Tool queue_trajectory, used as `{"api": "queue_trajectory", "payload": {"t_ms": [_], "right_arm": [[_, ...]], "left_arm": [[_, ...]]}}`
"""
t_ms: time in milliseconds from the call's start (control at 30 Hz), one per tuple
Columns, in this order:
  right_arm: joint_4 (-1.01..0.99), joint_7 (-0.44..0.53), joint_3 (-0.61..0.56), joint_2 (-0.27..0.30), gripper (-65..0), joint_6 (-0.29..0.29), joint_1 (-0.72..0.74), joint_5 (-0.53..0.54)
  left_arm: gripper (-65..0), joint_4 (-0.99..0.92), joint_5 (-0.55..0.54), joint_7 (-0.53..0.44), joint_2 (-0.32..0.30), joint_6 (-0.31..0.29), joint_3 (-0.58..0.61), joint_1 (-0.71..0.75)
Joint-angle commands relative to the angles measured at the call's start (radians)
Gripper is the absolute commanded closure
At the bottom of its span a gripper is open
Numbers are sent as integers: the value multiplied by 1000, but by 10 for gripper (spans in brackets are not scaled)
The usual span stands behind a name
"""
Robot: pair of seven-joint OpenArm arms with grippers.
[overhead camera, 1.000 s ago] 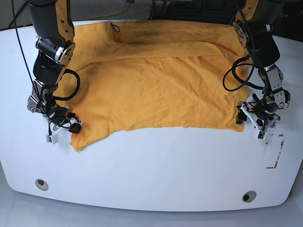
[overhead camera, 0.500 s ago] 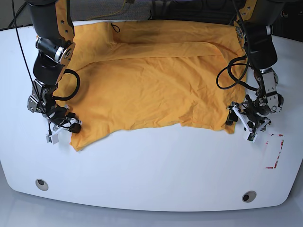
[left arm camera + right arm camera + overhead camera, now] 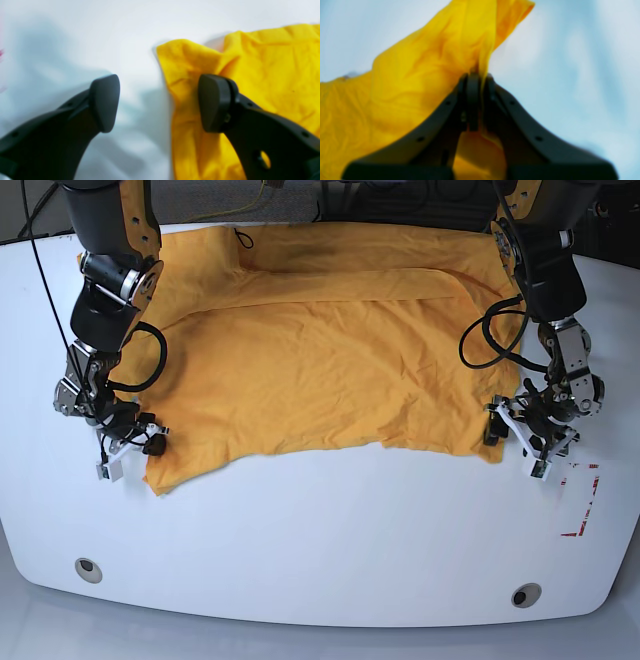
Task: Layout the t-shirt on the table in an organized manner, then fold the t-shirt properly
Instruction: 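Grasp the hem corners with both grippers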
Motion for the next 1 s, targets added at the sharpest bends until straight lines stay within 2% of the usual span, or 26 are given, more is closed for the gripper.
{"api": "queue_trajectory", "payload": {"t_ms": [0, 400, 700, 967], "right_arm": [[68, -11, 0, 9, -38, 6, 14, 5], [71, -34, -6, 2, -38, 6, 12, 5], [71, -32, -6, 0, -38, 6, 12, 5], [71, -31, -10, -2, -37, 6, 1, 5]], "left_arm": [[-461, 50, -50, -21, -14, 2, -17, -20], [-462, 53, -113, -21, -17, 2, -21, -19], [-462, -96, -115, -22, -15, 2, -21, -27], [-462, -142, -115, -27, -14, 2, -17, -27]]}}
